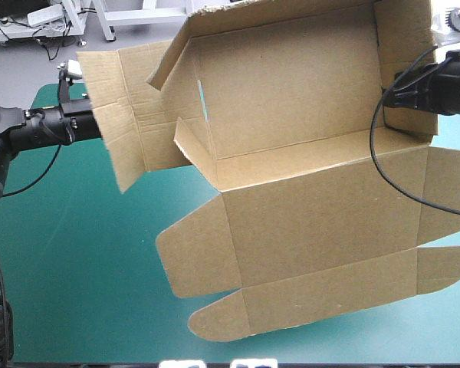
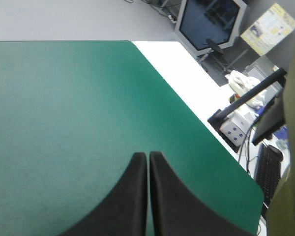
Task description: Fold the box
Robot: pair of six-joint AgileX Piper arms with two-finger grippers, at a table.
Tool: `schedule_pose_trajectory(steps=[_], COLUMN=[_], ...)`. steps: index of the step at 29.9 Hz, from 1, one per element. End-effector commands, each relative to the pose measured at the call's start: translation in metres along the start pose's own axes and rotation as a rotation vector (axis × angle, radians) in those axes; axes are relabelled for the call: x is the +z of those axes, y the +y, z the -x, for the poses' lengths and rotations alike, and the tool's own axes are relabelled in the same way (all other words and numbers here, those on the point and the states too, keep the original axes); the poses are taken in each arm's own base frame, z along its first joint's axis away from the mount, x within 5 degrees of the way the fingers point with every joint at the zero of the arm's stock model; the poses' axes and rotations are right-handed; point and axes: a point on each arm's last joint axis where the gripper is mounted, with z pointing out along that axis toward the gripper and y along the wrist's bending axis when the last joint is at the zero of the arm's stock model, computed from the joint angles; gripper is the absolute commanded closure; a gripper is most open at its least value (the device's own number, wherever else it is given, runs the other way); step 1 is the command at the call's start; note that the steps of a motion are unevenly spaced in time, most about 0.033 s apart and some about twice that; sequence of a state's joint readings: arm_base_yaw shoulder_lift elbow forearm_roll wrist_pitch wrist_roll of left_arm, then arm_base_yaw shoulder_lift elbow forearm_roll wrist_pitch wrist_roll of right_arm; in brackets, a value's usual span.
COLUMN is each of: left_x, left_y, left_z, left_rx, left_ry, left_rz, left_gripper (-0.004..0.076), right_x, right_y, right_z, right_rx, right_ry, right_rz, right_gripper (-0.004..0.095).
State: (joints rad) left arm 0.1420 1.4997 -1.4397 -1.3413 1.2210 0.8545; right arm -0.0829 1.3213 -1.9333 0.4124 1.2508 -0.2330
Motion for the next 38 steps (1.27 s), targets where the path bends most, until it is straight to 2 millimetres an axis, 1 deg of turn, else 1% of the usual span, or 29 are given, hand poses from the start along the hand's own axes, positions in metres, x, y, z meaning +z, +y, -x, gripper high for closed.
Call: schedule_pose_trajectory(steps=[1, 8, 13, 18, 21, 28, 35, 37, 38], left_x=[-0.005, -0.013, -0.016, -0.016, -0.012, 0.005, 0.006, 0.005, 0.005], left_y=[-0.046, -0.066, -0.074, -0.077, -0.081, -0.099, -0.104, -0.105, -0.105], left_z=[0.01, 0.011, 0.011, 0.013, 0.011, 0.003, 0.005, 0.006, 0.006], left_rx=[0.073, 0.113, 0.12, 0.068, 0.067, 0.079, 0.062, 0.057, 0.055], left_ry=[-0.044, -0.059, -0.069, -0.087, -0.072, -0.016, -0.041, -0.05, -0.053], left_rz=[-0.154, -0.163, -0.169, -0.198, -0.216, -0.299, -0.339, -0.348, -0.352], left_gripper=[0.0724, 0.0724, 0.0724, 0.0724, 0.0724, 0.071, 0.0708, 0.0689, 0.0664], right_x=[-0.006, 0.015, 0.022, 0.026, 0.029, 0.035, 0.039, 0.042, 0.043], right_y=[0.003, -0.004, -0.006, -0.008, -0.009, -0.01, -0.012, -0.013, -0.013], right_z=[-0.003, -0.014, -0.016, -0.016, -0.016, -0.013, -0.013, -0.013, -0.013], right_rx=[0.024, 0.061, 0.073, 0.075, 0.074, 0.079, 0.07, 0.073, 0.074], right_ry=[-0.007, 0.034, 0.033, 0.037, 0.037, 0.017, 0.016, 0.023, 0.025], right_rz=[0.02, 0.022, 0.026, 0.03, 0.037, 0.053, 0.049, 0.05, 0.05], right_gripper=[0.0907, 0.0907, 0.0907, 0.0906, 0.0907, 0.0906, 0.0906, 0.0906, 0.0906])
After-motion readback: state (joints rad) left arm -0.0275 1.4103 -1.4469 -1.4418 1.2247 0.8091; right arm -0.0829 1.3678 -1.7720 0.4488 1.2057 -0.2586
